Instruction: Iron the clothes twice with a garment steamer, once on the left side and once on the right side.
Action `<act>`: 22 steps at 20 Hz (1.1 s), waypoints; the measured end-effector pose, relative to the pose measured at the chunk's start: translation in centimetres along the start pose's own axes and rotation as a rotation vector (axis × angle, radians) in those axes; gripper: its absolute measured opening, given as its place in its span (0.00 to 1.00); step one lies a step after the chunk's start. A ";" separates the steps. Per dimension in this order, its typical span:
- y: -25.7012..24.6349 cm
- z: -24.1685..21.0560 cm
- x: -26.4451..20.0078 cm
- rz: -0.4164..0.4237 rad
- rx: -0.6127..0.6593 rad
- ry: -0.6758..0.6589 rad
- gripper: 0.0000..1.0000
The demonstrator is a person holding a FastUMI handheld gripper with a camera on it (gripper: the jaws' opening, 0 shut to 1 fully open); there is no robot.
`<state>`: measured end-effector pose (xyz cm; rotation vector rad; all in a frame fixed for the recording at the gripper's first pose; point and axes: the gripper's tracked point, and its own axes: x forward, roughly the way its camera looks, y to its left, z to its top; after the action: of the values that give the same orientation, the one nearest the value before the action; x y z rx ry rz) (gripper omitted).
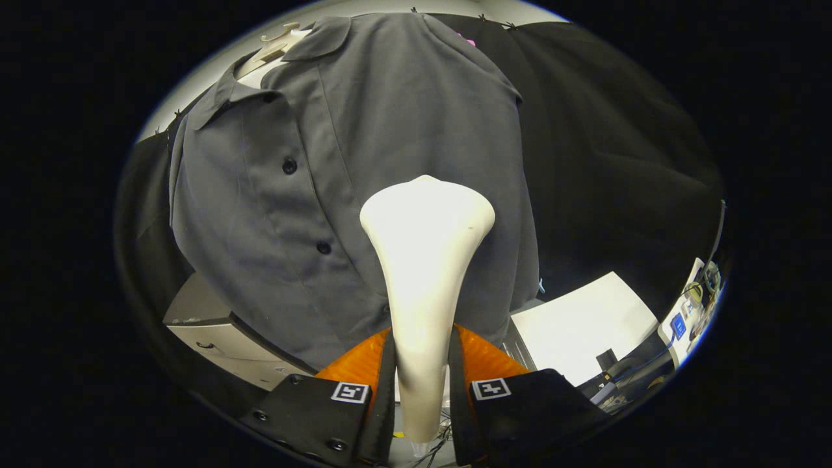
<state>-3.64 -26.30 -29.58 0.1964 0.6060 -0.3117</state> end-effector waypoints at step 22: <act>-5.3 -14.1 3.8 -0.061 0.042 0.244 0.44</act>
<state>-9.94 -28.26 -43.67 0.2587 0.8487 -0.3621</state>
